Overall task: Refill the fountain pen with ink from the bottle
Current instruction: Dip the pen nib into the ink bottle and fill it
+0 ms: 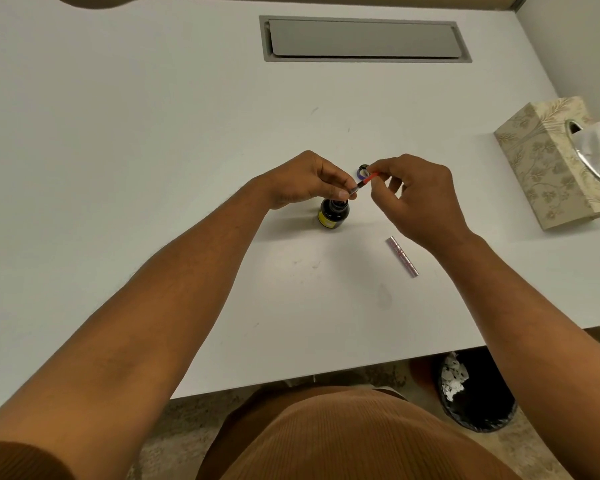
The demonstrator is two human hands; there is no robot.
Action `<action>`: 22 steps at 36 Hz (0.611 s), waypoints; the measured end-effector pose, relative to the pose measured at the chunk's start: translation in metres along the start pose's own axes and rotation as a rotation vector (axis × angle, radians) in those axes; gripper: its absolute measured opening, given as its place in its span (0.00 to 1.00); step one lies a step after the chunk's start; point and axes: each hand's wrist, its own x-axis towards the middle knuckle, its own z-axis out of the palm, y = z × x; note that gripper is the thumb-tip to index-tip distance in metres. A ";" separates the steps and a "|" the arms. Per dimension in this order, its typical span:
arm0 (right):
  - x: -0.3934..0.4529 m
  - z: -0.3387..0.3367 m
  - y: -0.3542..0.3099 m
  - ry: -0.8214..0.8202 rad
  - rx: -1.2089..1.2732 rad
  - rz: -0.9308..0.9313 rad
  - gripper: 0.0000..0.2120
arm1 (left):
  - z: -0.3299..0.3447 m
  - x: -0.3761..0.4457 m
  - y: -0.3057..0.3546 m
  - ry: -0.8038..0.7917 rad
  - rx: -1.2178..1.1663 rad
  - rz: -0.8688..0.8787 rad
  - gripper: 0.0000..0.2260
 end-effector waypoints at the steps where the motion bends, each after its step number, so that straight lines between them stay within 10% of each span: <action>1: 0.000 0.000 0.000 0.002 0.001 -0.002 0.09 | 0.000 0.000 0.000 -0.001 -0.002 0.000 0.08; 22: 0.000 0.002 0.000 0.026 0.011 0.012 0.07 | 0.000 0.000 -0.001 0.005 -0.014 0.013 0.08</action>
